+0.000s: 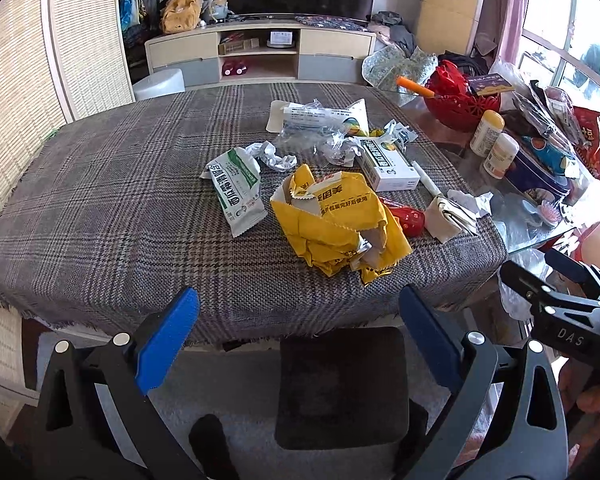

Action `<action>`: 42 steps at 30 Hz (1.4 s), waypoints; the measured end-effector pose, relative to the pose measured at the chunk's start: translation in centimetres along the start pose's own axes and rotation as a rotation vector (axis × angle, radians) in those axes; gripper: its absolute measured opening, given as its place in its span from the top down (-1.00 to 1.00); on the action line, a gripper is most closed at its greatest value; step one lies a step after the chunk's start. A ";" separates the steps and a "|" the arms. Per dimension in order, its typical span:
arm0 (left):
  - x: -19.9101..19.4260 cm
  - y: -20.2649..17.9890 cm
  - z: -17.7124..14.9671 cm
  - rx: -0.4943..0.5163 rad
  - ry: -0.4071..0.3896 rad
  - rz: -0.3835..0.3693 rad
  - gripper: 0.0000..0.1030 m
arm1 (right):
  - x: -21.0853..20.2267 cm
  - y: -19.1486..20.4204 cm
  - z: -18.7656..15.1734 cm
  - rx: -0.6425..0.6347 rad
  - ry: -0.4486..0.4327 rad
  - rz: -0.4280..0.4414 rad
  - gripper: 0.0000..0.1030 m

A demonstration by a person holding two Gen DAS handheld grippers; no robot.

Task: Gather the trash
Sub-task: 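Grasp the yellow crumpled wrapper with the left gripper while the right gripper grasps the folded white paper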

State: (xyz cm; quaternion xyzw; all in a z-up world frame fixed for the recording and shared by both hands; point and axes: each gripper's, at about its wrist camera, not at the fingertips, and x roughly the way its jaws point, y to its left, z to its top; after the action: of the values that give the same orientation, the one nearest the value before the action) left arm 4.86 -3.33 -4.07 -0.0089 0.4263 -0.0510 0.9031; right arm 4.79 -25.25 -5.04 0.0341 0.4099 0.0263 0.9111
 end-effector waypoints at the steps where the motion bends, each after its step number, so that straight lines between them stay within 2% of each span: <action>1: 0.2 -0.2 0.5 -0.002 0.010 -0.008 -0.83 | 0.4 -0.1 0.1 -0.010 0.008 -0.002 -0.92; 4: 0.9 -0.8 2.1 0.004 0.020 0.010 -0.81 | 1.6 0.0 0.5 -0.045 0.029 0.021 -0.90; 9: 2.4 -1.6 4.4 -0.005 0.034 0.029 -0.80 | 2.7 0.7 1.7 -0.128 0.013 0.056 -0.82; 14: 4.7 -2.6 5.1 0.007 0.065 0.071 -0.82 | 4.7 1.0 3.3 -0.169 0.032 0.044 -0.76; 16: 5.8 -2.7 5.4 -0.003 0.088 0.073 -0.82 | 5.5 1.3 3.8 -0.178 0.042 0.049 -0.67; 24: 8.9 -3.2 6.1 0.000 0.139 0.086 -0.82 | 8.0 2.5 4.5 -0.236 0.062 0.067 -0.60; 26: 9.6 -3.0 6.1 -0.007 0.155 0.081 -0.82 | 8.5 2.3 4.5 -0.235 0.067 0.074 -0.52; 27: 9.9 -2.8 6.1 -0.011 0.161 0.076 -0.82 | 8.8 2.1 4.5 -0.227 0.077 0.078 -0.42; 31: 10.7 -2.1 5.9 -0.025 0.171 0.042 -0.82 | 9.7 1.7 4.3 -0.224 0.099 0.084 -0.34; 32: 10.7 -2.0 5.8 -0.027 0.170 0.031 -0.77 | 9.8 1.7 4.2 -0.222 0.102 0.080 -0.33; 33: 10.7 -1.9 5.8 -0.026 0.167 0.019 -0.72 | 10.1 1.6 4.2 -0.221 0.106 0.075 -0.26; 35: 10.5 -1.8 5.7 -0.024 0.168 -0.006 -0.45 | 10.3 1.5 3.9 -0.223 0.113 0.062 -0.14; 36: 10.3 -1.7 5.6 -0.022 0.166 -0.017 -0.43 | 10.2 1.5 3.9 -0.222 0.111 0.057 -0.09; 38: 10.2 -1.7 5.5 -0.015 0.168 -0.032 -0.38 | 9.9 1.3 3.9 -0.209 0.111 0.077 0.14; 39: 10.2 -1.7 5.4 -0.013 0.167 -0.036 -0.38 | 9.8 1.2 4.0 -0.198 0.114 0.087 0.34; 42: 10.2 -1.8 5.3 -0.011 0.166 -0.037 -0.39 | 9.4 1.3 3.9 -0.193 0.105 0.086 0.45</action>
State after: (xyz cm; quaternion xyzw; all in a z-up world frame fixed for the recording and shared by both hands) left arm 15.21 -6.29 -8.40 -0.0176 0.4997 -0.0657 0.8635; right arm 13.91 -23.43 -9.35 -0.0378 0.4508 0.1067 0.8854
